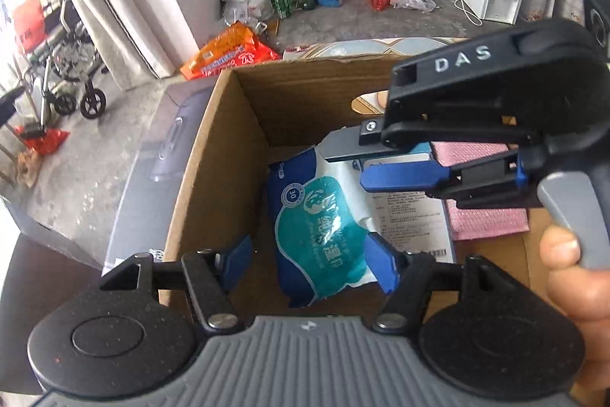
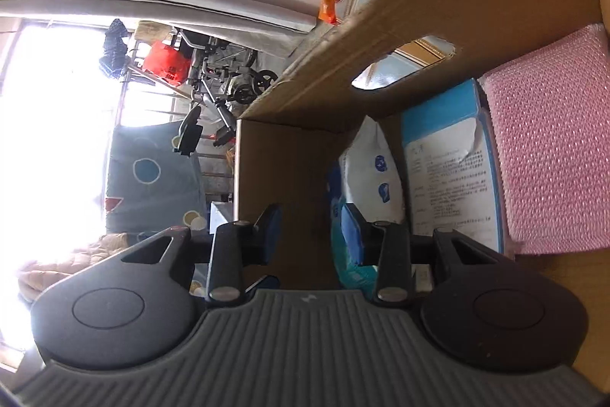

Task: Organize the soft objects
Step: 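Open the right gripper to release the wipes pack and withdraw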

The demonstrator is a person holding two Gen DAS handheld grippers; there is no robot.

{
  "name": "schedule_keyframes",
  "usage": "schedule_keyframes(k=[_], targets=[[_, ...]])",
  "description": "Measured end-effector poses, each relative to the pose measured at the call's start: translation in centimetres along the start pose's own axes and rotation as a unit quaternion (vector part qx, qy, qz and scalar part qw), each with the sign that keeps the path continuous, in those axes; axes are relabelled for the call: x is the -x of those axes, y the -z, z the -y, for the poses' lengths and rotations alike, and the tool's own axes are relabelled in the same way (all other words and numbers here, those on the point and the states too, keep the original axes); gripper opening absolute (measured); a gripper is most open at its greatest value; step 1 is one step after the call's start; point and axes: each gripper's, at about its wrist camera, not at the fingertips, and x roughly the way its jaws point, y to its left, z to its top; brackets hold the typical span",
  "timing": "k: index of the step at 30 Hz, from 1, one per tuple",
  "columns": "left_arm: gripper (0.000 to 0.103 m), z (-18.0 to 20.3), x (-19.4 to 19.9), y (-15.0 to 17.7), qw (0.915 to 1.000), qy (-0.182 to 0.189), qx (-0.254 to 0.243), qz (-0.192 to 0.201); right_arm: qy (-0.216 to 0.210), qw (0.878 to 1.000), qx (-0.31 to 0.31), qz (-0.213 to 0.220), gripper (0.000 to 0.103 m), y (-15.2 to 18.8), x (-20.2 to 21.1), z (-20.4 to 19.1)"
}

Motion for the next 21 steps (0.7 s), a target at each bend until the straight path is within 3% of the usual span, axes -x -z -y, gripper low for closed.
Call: schedule_keyframes(k=[10,21], targets=[[0.069,-0.9,4.9,2.2,0.9992,0.016,0.023,0.03,0.007,0.999,0.04,0.008,0.035,0.3,3.6,-1.3],[0.072,-4.5,9.2,8.1,0.9903,0.07,0.098,0.069,0.075,0.997,0.008,-0.021,0.026,1.8,-1.7,1.3]])
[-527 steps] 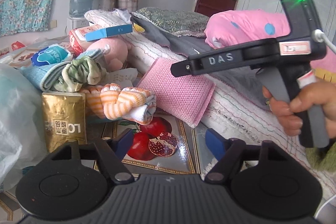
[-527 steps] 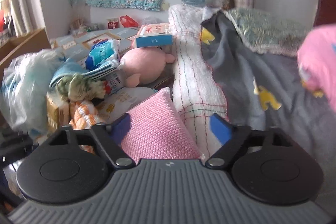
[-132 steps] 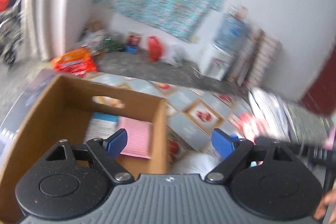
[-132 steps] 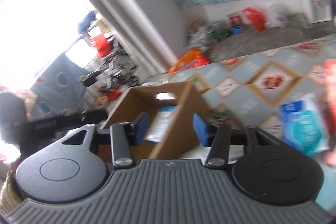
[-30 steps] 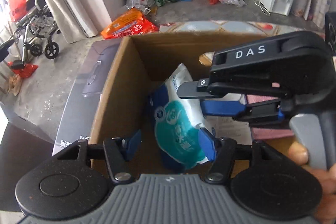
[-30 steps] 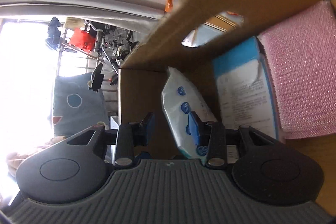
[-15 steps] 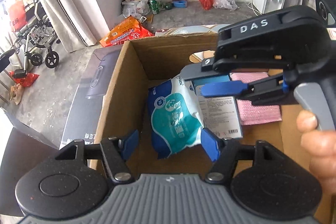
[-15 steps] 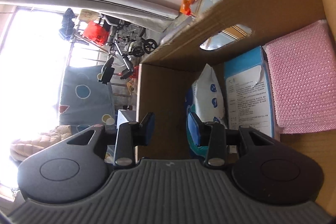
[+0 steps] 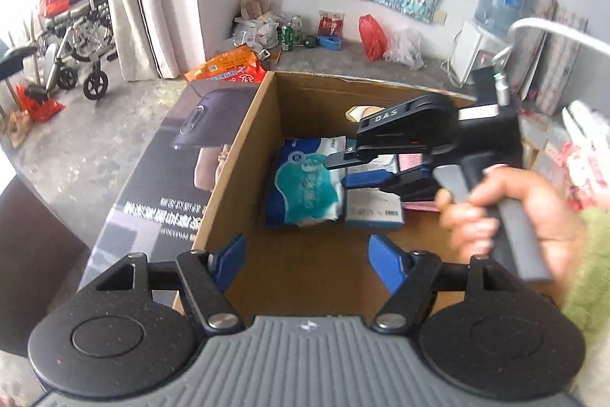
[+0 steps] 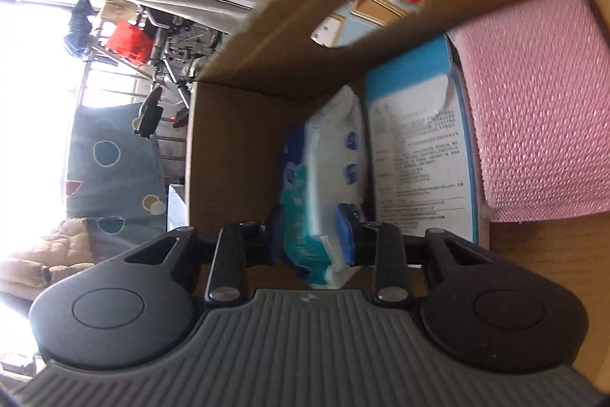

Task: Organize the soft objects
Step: 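Open the right gripper to release the wipes pack and withdraw, then move the right gripper over the pile toward the pink plush toy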

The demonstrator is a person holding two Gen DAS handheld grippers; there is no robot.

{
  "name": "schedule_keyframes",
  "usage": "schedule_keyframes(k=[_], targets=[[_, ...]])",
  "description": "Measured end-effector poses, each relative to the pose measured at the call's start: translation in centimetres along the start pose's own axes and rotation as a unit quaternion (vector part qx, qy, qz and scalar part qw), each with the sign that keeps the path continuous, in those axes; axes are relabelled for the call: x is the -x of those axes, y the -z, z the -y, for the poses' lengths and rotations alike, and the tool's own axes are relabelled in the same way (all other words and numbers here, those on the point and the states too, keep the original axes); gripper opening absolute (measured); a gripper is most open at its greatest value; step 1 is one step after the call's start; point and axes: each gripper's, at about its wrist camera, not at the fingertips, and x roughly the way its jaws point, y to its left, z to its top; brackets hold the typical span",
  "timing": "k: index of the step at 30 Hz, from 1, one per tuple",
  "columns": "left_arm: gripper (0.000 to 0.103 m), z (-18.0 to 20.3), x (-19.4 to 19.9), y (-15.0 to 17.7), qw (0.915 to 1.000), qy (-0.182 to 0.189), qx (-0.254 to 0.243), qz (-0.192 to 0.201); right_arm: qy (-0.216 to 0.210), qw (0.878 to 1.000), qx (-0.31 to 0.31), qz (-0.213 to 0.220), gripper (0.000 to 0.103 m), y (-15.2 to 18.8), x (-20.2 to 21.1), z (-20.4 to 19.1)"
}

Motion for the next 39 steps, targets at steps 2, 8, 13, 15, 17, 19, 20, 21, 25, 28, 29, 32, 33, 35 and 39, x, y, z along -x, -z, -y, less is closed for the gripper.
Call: schedule_keyframes(k=[2,8,13,15,17,19,20,21,25,28,29,32,33,35,39], targets=[[0.072,-0.5,0.6,0.8,0.9999,0.007,0.01,0.007,0.006,1.0,-0.002,0.001,0.026,0.2,-0.5,0.2],[0.075,-0.9,1.6,2.7,0.9988,0.018,0.031,0.032,0.007,1.0,0.023,0.016,0.027,0.5,-0.7,-0.8],[0.078,0.6,3.2,4.2,0.9966,0.05,0.029,0.06,-0.014,0.996,0.081,0.032,0.028,2.0,3.4,-3.0],[0.081,1.5,3.9,4.9,0.9953,0.063,0.025,0.07,-0.031,0.993,0.111,0.033,0.028,2.7,6.1,-3.9],[0.085,2.9,4.9,5.8,0.9929,0.079,0.015,0.088,-0.05,0.988,0.144,0.033,0.029,3.8,9.9,-4.5],[0.086,4.6,6.1,6.9,0.9893,0.097,-0.004,0.108,-0.067,0.98,0.181,0.037,0.033,5.2,14.4,-4.5],[0.086,5.4,6.5,7.4,0.9874,0.106,-0.013,0.117,-0.069,0.976,0.2,0.042,0.037,6.0,16.9,-4.1],[0.087,6.2,7.0,8.1,0.985,0.116,-0.021,0.126,-0.068,0.972,0.219,0.049,0.043,6.5,19.7,-3.6],[0.09,9.6,8.6,10.9,0.9719,0.164,-0.051,0.161,-0.034,0.955,0.274,0.111,0.053,10.3,30.4,-0.6],[0.09,12.2,9.3,13.0,0.9624,0.194,-0.073,0.176,0.005,0.942,0.285,0.175,0.058,13.0,37.5,3.1],[0.09,12.9,9.4,13.8,0.9589,0.205,-0.079,0.18,0.022,0.939,0.282,0.197,0.059,14.2,39.4,4.6],[0.092,15.2,9.3,16.1,0.9496,0.243,-0.097,0.173,0.058,0.935,0.259,0.233,0.06,17.1,42.9,9.6],[0.092,16.0,9.1,16.7,0.9472,0.254,-0.104,0.166,0.065,0.937,0.248,0.238,0.06,18.1,43.4,11.2],[0.092,17.6,8.7,18.2,0.942,0.274,-0.119,0.154,0.074,0.942,0.218,0.246,0.06,20.0,43.7,14.5],[0.092,20.7,7.7,21.3,0.9345,0.296,-0.149,0.131,0.079,0.946,0.186,0.253,0.06,23.4,42.8,18.9]])
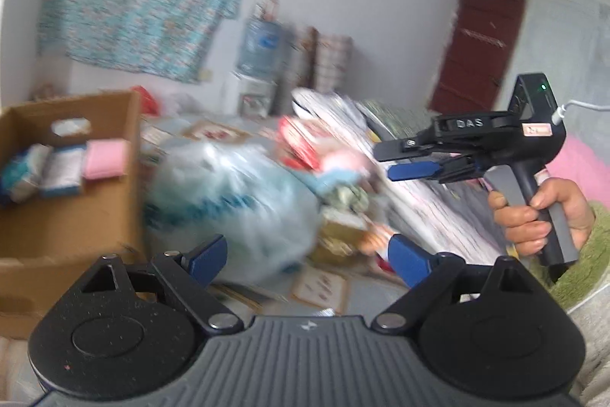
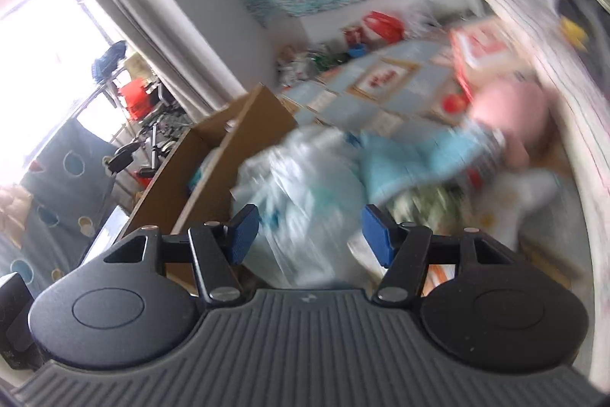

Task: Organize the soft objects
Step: 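Move the right gripper over the pile toward the pink plush toy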

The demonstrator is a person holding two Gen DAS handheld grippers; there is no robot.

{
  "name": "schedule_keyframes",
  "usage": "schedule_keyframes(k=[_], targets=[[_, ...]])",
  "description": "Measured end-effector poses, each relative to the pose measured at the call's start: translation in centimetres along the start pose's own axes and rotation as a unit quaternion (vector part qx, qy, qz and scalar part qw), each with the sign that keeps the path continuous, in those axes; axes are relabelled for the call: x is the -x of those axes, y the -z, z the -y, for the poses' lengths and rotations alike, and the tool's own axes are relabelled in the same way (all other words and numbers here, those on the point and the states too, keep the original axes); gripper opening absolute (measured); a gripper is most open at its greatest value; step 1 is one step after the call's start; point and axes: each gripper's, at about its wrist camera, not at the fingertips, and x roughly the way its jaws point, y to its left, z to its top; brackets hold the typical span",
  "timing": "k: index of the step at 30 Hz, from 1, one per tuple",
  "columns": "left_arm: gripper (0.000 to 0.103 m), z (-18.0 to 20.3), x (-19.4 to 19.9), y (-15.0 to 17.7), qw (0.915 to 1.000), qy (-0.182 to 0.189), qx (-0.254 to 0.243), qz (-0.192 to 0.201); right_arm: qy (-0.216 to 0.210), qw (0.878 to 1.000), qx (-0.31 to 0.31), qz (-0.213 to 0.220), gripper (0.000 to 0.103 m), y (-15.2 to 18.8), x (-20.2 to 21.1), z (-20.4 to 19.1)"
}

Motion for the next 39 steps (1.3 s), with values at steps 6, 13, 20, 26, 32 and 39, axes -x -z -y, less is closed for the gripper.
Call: schedule_keyframes(k=[6,13,20,26,32,39], targets=[[0.092,2.5,-3.2,4.2,0.999,0.018,-0.015,-0.039,0.026,0.999,-0.016,-0.012,0.06,6.1,-1.3,1.0],[0.092,3.9,-5.5,6.5,0.9983,0.001,-0.028,-0.051,0.031,0.999,-0.022,-0.031,0.06,8.8,-2.3,2.2],[0.092,5.1,-7.1,6.7,0.9976,-0.035,-0.047,-0.037,0.031,0.999,-0.004,-0.027,0.06,9.3,-3.1,3.0],[0.092,5.7,-7.9,6.4,0.9971,-0.037,-0.058,-0.033,0.024,0.999,-0.013,-0.018,0.06,9.8,-2.7,4.2],[0.092,5.3,-8.6,5.4,0.9968,-0.037,-0.071,0.003,0.029,0.999,-0.015,0.005,0.06,9.4,-2.1,4.7],[0.092,5.3,-9.2,3.2,0.9924,-0.013,-0.109,0.055,0.037,0.998,-0.033,0.041,0.06,8.2,-0.9,5.2]])
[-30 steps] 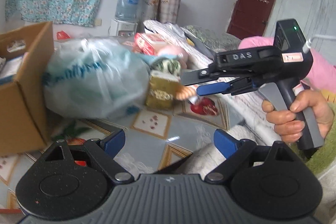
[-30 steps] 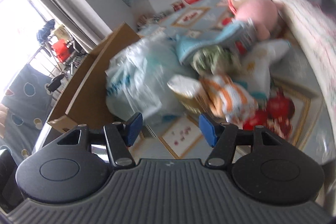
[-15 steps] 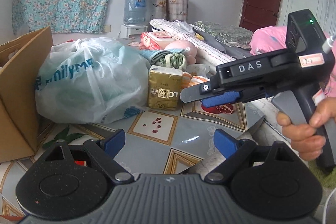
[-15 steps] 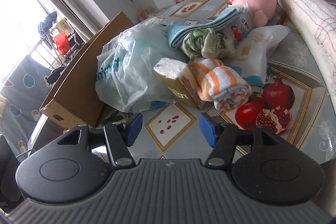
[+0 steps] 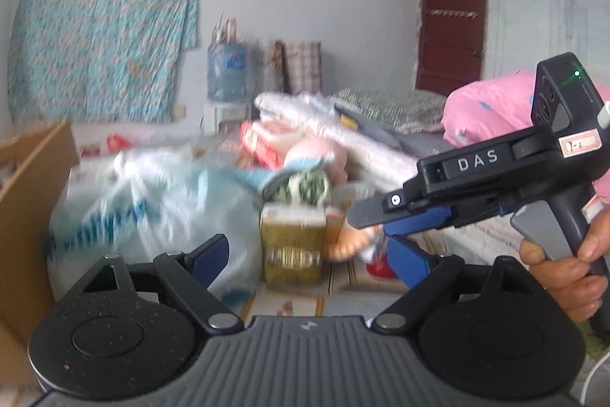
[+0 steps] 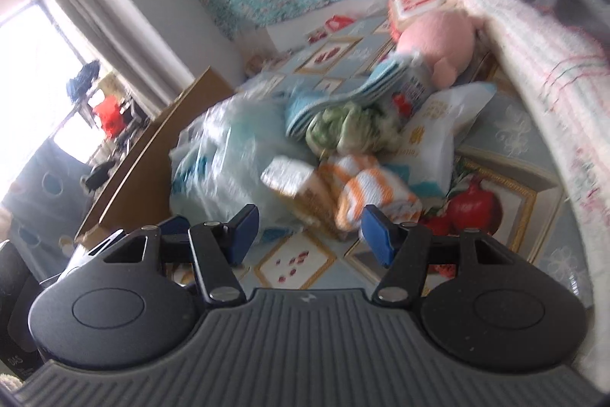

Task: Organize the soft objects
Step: 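Move the right gripper over the pile toward the pink plush toy, then close the right gripper on the pink plush toy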

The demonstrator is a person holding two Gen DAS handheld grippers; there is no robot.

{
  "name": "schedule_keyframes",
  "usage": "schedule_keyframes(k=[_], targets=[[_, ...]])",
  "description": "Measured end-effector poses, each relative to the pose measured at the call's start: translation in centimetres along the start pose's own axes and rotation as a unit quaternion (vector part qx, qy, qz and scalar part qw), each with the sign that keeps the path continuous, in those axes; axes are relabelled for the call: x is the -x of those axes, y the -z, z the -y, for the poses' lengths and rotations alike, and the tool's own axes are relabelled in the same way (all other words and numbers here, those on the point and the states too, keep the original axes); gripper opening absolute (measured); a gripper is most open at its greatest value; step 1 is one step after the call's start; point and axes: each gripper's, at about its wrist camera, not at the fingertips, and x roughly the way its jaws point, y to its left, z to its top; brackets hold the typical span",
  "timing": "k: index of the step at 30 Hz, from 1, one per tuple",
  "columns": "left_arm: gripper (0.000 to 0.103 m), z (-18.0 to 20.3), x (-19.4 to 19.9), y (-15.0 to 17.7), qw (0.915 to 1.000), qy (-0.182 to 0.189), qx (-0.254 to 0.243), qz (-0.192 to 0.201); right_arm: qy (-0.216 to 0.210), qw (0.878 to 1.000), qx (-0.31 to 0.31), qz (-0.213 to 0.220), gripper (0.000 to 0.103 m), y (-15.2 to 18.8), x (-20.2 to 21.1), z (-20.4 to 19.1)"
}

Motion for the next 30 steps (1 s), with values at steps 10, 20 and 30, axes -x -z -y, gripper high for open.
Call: schedule_keyframes(k=[10,20,30], targets=[[0.079,-1.4,-2.8,-4.0,0.9997,0.021,-0.001,0.011,-0.003,0.998,-0.053,0.04,0.06,-4.2,-0.1,0.7],[0.06,-3.5,-6.2,-5.8,0.9995,0.006,0.029,-0.007,-0.005,0.992,-0.126,0.032,0.056,-8.8,-4.7,3.6],[0.053,-3.7,-9.7,-6.9,0.9991,0.019,0.029,-0.026,0.046,0.986,-0.151,0.047,0.056,-11.4,-6.0,7.4]])
